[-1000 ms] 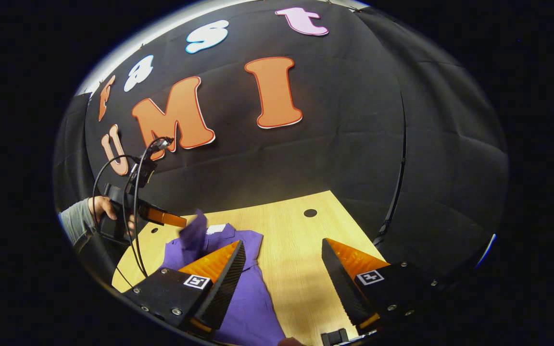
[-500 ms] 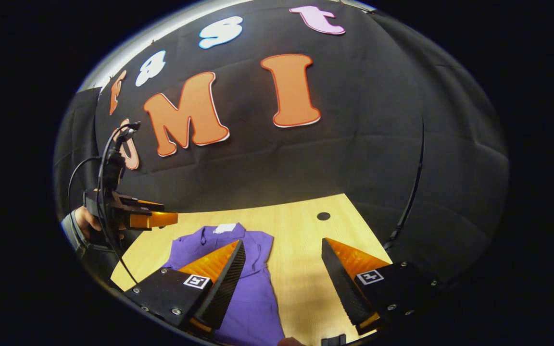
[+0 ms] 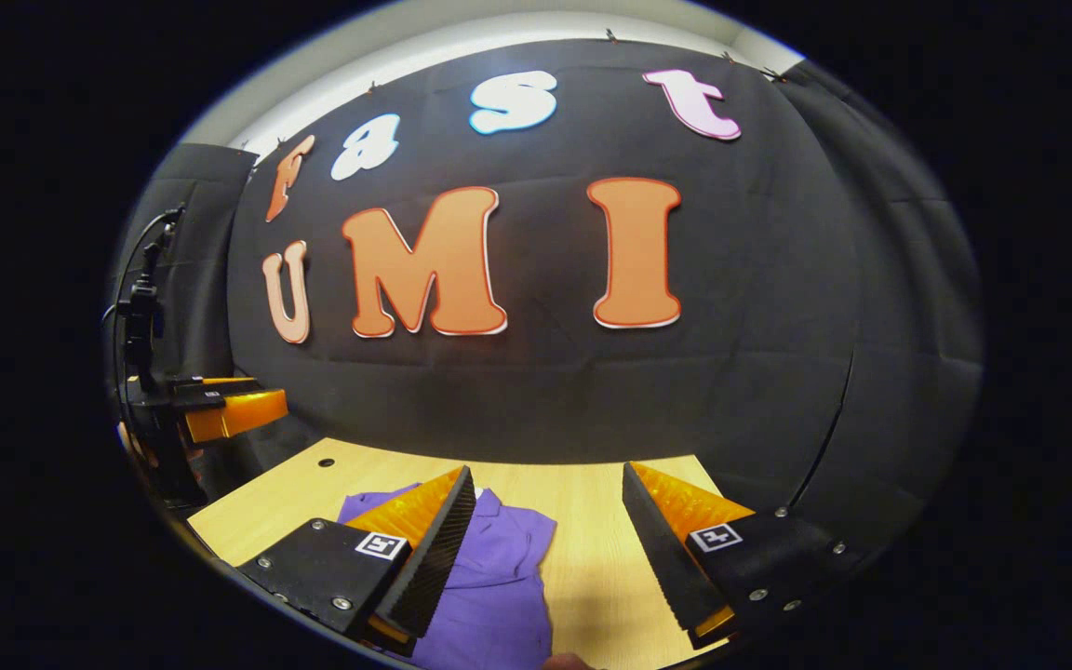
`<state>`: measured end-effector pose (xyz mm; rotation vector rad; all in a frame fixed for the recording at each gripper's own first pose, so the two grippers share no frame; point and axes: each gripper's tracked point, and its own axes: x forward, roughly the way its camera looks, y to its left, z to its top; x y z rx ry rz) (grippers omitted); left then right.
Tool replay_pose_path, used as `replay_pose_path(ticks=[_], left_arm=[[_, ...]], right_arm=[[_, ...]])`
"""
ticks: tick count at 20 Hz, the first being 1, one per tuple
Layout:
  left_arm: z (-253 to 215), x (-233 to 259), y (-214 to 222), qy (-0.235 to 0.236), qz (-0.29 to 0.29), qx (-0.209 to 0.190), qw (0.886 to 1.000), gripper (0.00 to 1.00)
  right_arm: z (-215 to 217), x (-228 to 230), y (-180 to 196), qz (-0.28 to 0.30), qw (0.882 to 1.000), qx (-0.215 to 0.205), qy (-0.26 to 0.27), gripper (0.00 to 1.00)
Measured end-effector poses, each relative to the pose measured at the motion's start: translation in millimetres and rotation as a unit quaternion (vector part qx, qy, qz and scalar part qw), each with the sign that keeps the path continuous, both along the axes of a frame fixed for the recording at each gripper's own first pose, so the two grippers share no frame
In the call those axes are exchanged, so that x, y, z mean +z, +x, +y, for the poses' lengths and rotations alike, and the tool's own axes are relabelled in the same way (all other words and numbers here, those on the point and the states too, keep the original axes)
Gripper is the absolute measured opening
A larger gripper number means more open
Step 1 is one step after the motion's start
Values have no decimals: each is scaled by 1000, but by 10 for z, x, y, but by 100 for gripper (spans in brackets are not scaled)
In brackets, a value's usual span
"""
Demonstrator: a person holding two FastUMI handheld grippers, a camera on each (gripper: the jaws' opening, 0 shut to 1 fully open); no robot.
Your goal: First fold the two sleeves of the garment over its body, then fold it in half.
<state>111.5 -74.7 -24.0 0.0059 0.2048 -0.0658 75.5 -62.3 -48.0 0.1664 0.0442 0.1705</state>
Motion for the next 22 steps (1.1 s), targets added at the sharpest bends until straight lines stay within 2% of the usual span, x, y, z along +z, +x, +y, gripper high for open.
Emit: replay_pose_path(ticks=[2,6,8,10,14,17,22], left_arm=[[78,121,-199,-10,-45,17,999,96],[298,275,-609,-16,-87,44,995,97],[341,350,-770,-23,-110,51,992,97],[427,297,-923,-9,-115,64,991,96],[535,-195,-1225,11,-58,85,995,96],[684,-668,-1418,11,15,105,994,96],[764,-1415,-1733,9,132,107,985,96]], right_arm=[[105,15,-31,-19,1000,8,-6,94],[215,47,-101,-58,998,9,-28,94],[288,-8,-156,-56,998,14,-39,94],[359,-126,-207,-37,998,26,-43,94],[391,-542,-315,27,997,44,-57,94],[372,-961,-443,96,992,51,-65,94],[367,-1746,-799,228,970,68,-52,95]])
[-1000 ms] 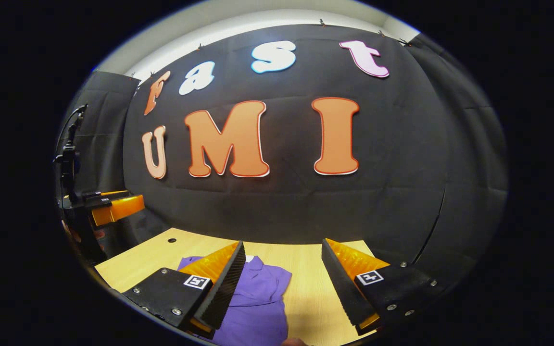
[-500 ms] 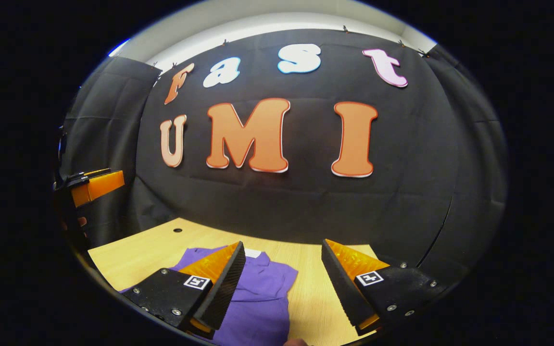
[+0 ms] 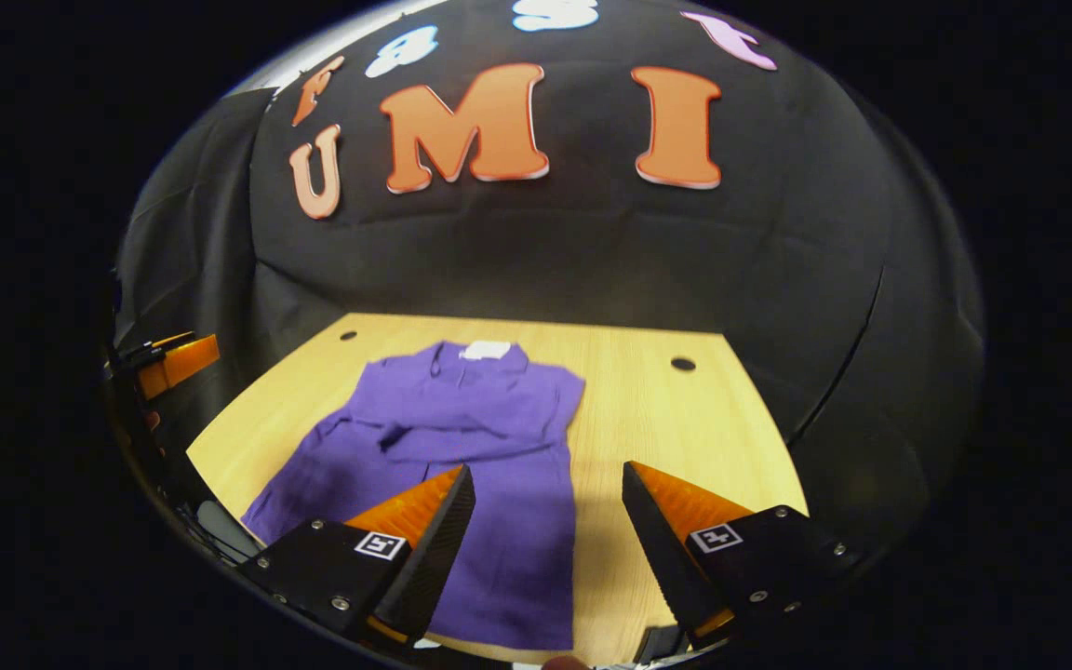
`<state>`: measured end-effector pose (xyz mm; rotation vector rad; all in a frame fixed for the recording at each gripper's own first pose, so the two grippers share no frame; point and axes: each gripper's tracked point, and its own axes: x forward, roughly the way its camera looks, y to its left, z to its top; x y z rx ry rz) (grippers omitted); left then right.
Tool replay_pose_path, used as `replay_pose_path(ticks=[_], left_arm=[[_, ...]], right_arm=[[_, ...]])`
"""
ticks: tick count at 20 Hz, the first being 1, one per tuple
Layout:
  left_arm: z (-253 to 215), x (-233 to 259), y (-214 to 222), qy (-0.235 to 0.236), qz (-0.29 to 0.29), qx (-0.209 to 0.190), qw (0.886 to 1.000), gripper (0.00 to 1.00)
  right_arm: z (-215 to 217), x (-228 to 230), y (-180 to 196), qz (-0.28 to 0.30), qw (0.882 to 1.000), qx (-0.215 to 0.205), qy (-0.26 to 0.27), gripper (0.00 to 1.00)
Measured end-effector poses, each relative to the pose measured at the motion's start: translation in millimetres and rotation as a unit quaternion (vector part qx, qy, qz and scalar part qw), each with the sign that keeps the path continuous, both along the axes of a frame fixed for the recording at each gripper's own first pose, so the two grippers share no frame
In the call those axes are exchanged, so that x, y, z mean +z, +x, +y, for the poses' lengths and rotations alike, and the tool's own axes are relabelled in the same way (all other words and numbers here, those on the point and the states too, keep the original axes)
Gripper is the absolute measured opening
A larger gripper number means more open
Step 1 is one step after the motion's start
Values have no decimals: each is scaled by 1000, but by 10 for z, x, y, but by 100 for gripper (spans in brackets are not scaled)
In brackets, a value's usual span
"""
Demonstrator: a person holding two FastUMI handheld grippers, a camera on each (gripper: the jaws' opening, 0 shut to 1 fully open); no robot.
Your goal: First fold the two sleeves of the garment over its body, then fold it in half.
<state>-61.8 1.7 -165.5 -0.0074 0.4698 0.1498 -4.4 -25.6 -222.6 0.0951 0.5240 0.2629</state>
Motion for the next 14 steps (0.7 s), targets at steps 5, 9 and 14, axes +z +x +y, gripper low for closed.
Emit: replay_pose_path(ticks=[5,9,14], left_arm=[[64,-996,-474,-35,159,-7,987,97],[114,-1547,-904,-45,272,-15,961,97],[187,-2106,-1318,-57,364,-25,929,98]], right_arm=[[26,-741,-394,126,992,11,1,95],[50,-1150,-690,200,979,28,-6,95],[39,-1469,-909,256,966,37,-13,95]])
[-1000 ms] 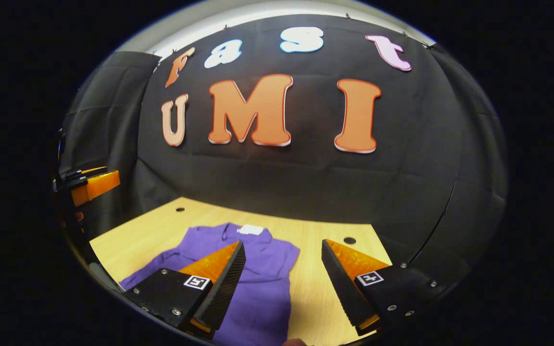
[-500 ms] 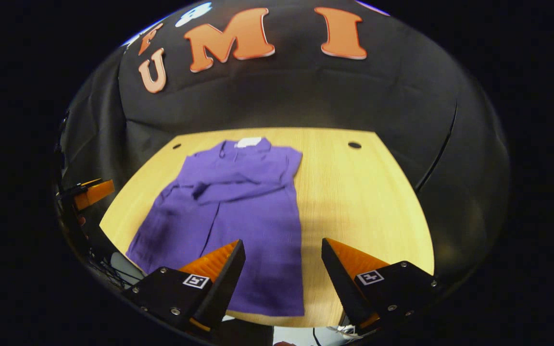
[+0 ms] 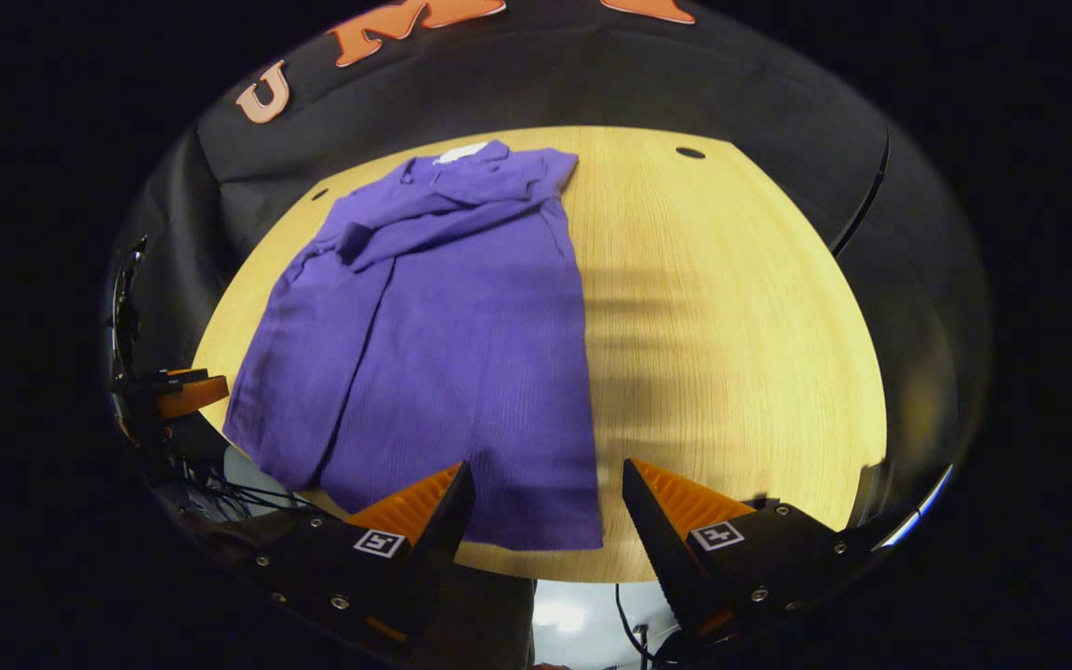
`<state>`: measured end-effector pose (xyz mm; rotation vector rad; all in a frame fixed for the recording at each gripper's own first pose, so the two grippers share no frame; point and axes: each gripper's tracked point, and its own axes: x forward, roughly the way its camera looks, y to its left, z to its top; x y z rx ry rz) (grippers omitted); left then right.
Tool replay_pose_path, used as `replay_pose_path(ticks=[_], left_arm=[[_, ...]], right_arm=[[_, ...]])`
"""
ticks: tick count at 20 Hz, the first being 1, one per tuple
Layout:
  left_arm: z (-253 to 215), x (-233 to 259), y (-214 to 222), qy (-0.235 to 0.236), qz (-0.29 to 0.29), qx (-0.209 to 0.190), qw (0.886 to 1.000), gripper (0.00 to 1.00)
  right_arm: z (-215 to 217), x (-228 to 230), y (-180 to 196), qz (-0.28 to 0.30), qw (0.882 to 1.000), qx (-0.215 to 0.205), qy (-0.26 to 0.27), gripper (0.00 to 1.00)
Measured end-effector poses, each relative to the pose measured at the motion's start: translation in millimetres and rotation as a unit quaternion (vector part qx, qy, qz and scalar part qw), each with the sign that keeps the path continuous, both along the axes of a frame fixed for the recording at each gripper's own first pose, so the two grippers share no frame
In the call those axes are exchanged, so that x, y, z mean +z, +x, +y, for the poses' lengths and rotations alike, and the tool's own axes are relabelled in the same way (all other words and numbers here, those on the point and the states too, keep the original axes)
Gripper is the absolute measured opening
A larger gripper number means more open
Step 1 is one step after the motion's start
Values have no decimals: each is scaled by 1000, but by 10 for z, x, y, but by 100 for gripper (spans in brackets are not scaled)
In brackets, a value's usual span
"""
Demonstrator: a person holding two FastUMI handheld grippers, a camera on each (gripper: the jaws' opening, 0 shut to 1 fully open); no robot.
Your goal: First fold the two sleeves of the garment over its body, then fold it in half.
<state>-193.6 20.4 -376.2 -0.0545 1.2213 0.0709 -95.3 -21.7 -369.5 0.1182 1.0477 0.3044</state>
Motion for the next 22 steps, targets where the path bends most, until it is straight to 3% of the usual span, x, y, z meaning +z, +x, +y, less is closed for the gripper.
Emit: replay_pose_path(ticks=[8,13,15,16,17,19,20,21,22], left_arm=[[4,-352,-364,-51,109,24,992,98],[41,-403,-490,-28,144,-27,989,97],[70,-410,-488,-24,155,-30,987,96],[86,-398,-476,-25,163,-28,986,96],[91,-396,-489,-25,173,-27,984,96],[128,-413,-489,-22,185,-28,982,88],[160,-423,-473,-22,187,-20,982,82],[178,-419,-460,-23,187,-5,982,78],[210,-429,-430,-23,189,6,982,61]], right_arm=[[-22,-323,-223,81,997,5,-16,96],[26,-362,-375,110,992,33,-43,96],[42,-383,-397,112,990,56,-67,92],[52,-391,-405,114,989,57,-71,86],[77,-367,-424,117,989,55,-69,73],[105,-377,-429,130,989,39,-62,64],[137,-377,-403,134,989,31,-52,40],[193,-345,-420,140,989,23,-37,42],[275,-332,-425,148,989,15,-15,28]])
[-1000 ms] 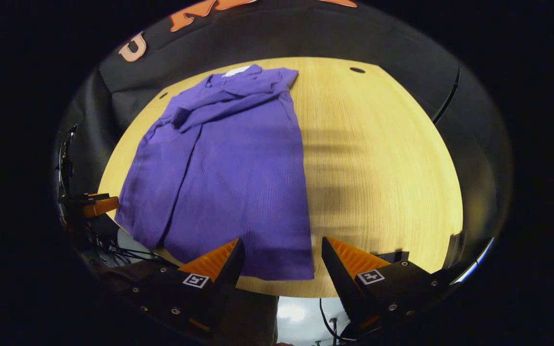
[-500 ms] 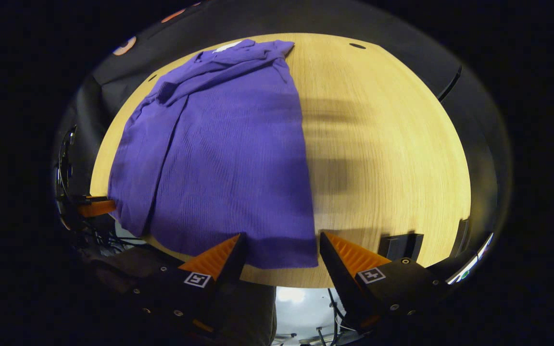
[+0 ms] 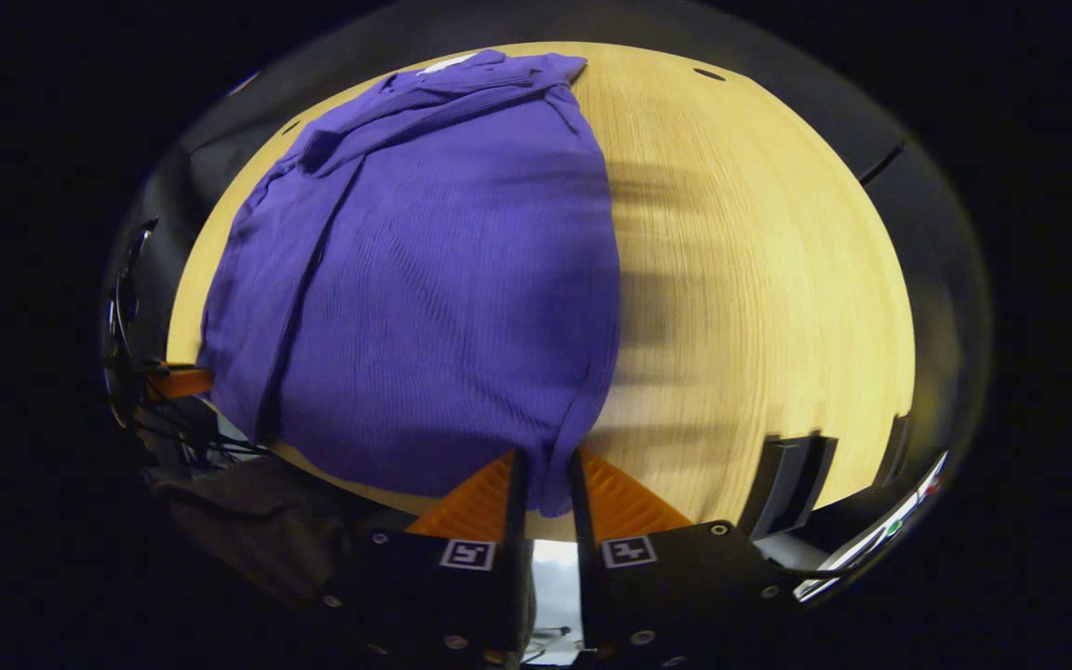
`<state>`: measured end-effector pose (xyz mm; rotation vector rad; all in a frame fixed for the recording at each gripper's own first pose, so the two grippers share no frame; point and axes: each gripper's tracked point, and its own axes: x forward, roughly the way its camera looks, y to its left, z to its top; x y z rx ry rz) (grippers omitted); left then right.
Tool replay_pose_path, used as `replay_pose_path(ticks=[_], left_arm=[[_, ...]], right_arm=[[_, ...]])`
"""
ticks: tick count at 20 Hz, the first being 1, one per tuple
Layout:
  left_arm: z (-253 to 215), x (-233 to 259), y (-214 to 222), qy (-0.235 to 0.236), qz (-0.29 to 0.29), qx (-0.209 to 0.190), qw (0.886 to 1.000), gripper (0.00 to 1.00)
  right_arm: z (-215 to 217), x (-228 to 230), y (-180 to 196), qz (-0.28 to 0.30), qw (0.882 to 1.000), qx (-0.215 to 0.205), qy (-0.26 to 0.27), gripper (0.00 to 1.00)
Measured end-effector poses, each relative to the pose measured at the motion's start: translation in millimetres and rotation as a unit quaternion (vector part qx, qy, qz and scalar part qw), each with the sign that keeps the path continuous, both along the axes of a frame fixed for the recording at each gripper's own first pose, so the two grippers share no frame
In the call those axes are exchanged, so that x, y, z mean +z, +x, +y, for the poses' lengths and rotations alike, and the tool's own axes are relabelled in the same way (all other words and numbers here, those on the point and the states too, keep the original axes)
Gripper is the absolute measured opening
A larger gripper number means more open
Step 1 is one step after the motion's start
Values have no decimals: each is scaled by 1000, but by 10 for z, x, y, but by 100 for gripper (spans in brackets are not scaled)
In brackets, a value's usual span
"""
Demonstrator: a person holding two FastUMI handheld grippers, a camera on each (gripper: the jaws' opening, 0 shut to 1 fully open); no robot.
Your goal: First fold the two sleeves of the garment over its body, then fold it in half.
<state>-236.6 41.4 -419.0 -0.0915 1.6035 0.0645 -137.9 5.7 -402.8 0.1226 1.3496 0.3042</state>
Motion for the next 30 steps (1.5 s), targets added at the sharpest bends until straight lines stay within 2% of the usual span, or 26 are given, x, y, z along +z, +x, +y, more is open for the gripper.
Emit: replay_pose_path(ticks=[1,2,6,11,17,20,24,30], left_arm=[[26,-8,21,-2,2,5,1000,43],[19,-34,14,-9,10,0,1000,19],[-26,70,66,-33,13,-18,999,9],[-89,355,251,-55,-14,-19,998,9],[-123,804,818,-79,-79,-46,993,9],[-156,998,1198,-88,-112,-63,988,9],[-184,1255,1688,-99,-154,-96,978,9],[-193,1496,2452,-117,-203,-155,960,9]], right_arm=[[77,10,-14,8,1000,-9,16,23],[101,23,5,8,1000,-16,19,16],[134,56,4,20,999,-35,23,7],[159,375,131,-4,998,-54,34,6],[367,1055,580,-65,990,-77,94,5],[398,1293,781,-95,989,-67,97,5],[459,1556,1088,-125,984,-80,93,5],[480,1944,1531,-184,976,-106,54,5]])
